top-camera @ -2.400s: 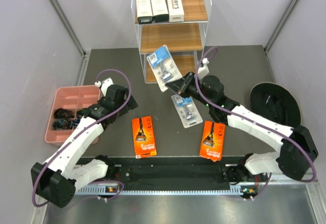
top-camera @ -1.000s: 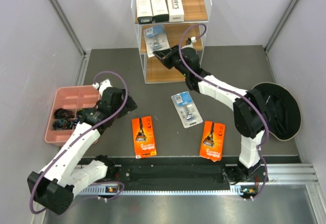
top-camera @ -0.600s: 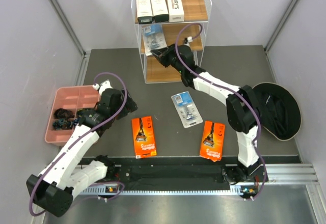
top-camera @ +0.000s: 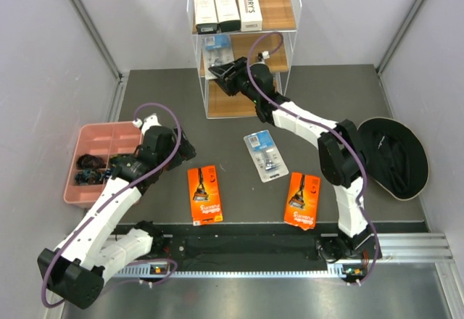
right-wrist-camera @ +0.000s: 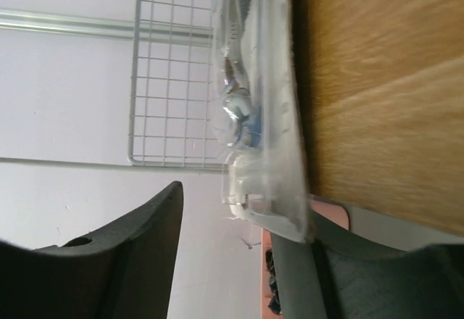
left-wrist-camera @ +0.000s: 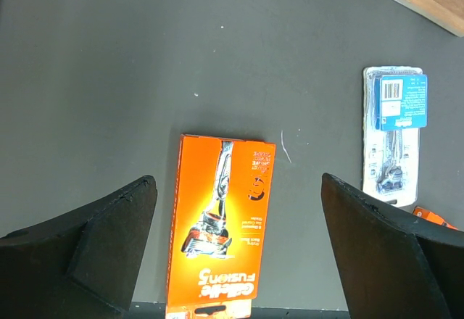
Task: Place and organize the shaving razors onto the shelf
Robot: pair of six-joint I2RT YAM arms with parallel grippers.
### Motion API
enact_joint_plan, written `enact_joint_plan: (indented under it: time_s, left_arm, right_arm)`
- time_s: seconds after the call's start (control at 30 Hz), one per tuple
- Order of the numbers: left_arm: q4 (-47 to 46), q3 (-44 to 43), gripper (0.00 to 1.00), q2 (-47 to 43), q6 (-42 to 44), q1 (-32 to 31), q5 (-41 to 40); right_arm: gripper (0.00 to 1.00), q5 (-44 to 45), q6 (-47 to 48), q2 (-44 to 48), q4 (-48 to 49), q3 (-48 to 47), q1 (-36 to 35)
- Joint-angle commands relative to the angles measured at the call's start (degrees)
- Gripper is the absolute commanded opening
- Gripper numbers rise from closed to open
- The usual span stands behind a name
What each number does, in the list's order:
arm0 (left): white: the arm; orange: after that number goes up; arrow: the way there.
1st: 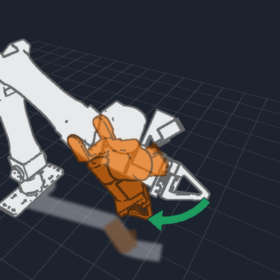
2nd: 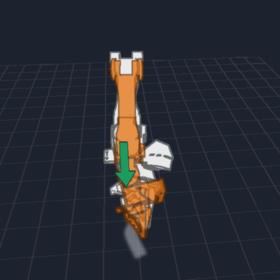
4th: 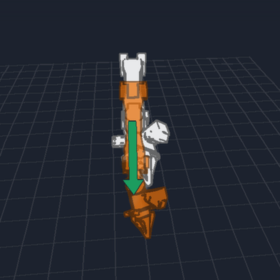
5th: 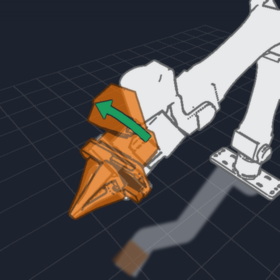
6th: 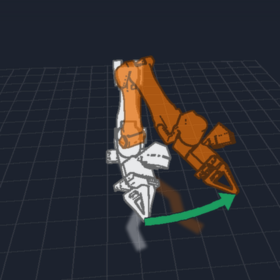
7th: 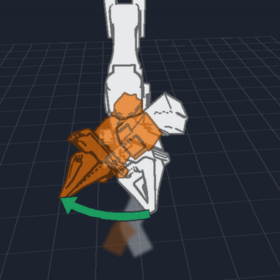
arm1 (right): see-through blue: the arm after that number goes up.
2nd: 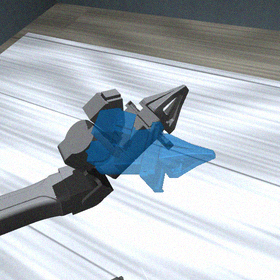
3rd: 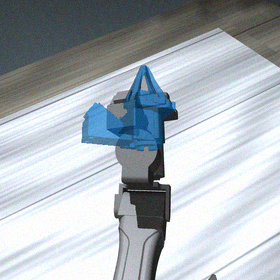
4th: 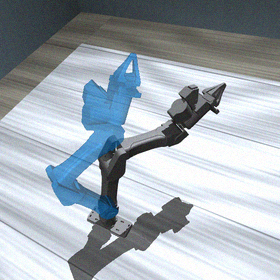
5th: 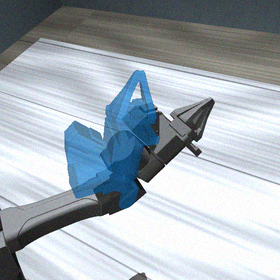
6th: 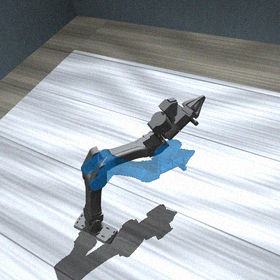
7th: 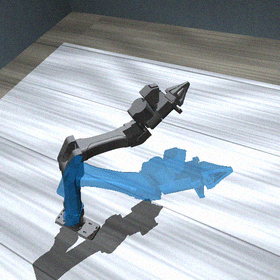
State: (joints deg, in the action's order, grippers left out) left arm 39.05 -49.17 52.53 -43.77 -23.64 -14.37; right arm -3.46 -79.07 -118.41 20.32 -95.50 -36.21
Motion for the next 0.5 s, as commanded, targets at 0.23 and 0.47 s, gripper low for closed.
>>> enact_joint_plan:
  time_s: [0.23,0.47]
  left_arm:
    - [-1.08,0.74,0.99,-0.06,0.17,0.35,0.75]
    - [-1.25,0.92,0.99,-0.24,0.35,0.35,0.66]
  right_arm:
    - [0.14,-2.07,0.49,-1.38,6.84,-3.46,-0.18]
    - [0.11,-1.46,-0.82,-2.70,6.67,-4.60,-0.18]
